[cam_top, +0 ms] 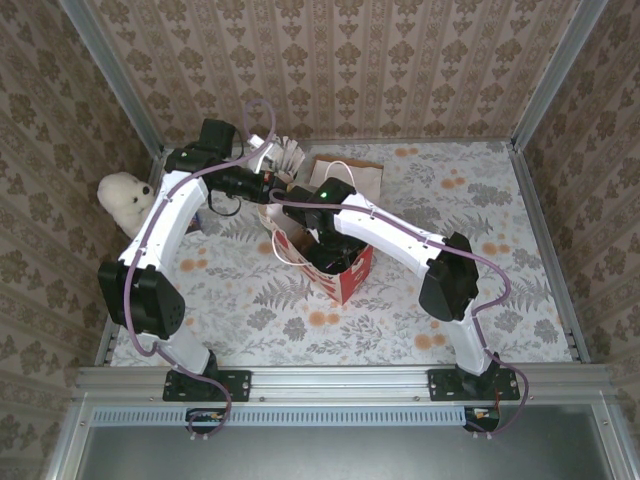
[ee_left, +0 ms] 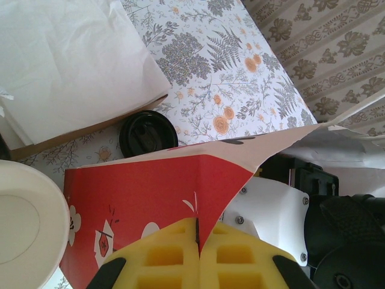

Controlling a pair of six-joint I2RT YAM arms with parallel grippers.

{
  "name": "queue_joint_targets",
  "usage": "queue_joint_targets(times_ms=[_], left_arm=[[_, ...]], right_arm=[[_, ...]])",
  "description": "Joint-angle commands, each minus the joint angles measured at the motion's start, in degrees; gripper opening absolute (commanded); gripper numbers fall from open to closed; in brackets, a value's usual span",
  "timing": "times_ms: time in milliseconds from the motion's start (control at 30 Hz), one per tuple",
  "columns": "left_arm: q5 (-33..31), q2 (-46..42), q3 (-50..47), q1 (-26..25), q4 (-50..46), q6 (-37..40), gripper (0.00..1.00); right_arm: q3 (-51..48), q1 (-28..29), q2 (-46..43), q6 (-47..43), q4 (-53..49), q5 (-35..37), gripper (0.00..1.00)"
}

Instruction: Pack the takeout coffee

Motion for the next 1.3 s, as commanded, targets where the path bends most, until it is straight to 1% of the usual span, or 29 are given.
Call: queue_joint_targets(times_ms=[0, 800, 1267], left_arm=[[1.3, 0.6, 1.7, -0.3, 0.0, -0.4, 0.0], [1.3, 1.3, 2.3, -0.8, 0.0, -0.7, 0.0], [1.2, 1.4, 2.5, -1.0, -0.3, -0.3, 0.0]], right_arm=[[-0.7, -0.2, -2.4, -0.3, 0.5, 1.6, 0.55], [-2.9, -0.3, -3.8, -0.4, 2.9, 1.5, 0.54], [-3.6, -0.5, -3.8, 0.2, 2.4, 2.5, 0.54]])
